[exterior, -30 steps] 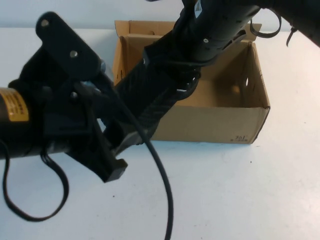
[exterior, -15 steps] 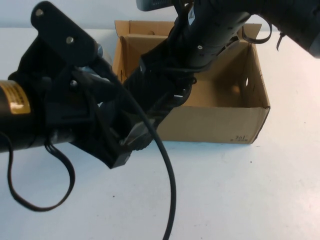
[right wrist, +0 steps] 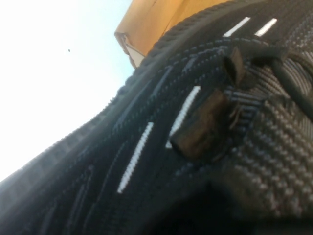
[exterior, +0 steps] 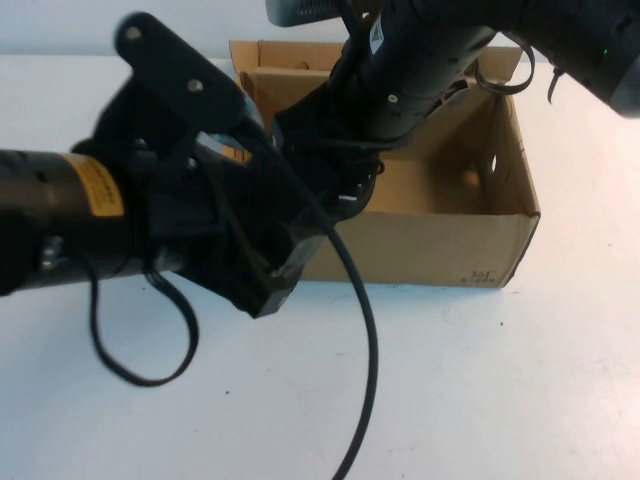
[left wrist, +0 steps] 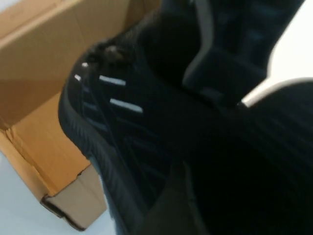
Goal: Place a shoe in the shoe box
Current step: Hand over the shoe, then place the shoe in the shoe box
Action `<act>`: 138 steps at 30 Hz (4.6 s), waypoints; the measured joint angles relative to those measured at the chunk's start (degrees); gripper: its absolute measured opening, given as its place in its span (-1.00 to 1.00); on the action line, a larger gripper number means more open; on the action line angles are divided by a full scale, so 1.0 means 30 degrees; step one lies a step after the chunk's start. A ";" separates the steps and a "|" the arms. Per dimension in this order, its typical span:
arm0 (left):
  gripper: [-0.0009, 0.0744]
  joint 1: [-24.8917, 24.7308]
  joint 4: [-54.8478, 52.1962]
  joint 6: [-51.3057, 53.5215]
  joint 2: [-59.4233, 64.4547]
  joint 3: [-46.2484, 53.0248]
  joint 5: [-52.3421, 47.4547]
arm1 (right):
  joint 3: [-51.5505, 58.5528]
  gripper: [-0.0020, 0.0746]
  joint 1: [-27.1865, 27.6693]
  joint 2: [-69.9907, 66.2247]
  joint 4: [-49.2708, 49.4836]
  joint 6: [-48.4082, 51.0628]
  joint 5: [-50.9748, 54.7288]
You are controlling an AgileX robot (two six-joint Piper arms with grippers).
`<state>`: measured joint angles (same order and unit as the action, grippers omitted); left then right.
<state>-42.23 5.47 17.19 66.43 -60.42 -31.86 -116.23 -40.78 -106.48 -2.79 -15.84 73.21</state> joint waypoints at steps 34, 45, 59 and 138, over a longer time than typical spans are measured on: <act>-0.85 0.0000 -0.1580 -0.0395 0.0786 -0.0107 -0.0010 | -0.0511 0.24 0.0108 0.0047 0.2463 0.2890 -0.0016; -0.85 0.0000 -0.1580 0.0753 -0.1559 -0.0070 -0.0149 | -0.4058 0.39 0.0108 0.1348 0.3427 0.8730 -0.0169; -0.86 0.0000 0.0764 0.4483 -0.6428 -0.0070 -0.2176 | -0.2380 0.39 0.0108 0.5590 0.4738 1.5645 -0.0169; -0.86 1.1451 1.7500 2.2902 -0.1082 -0.0125 -1.2895 | 1.1433 0.65 0.0108 0.9284 0.7002 1.9290 -0.4206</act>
<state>-7.87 57.97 85.90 63.19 -60.80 -70.55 -81.93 -40.46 -78.63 18.21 42.03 60.59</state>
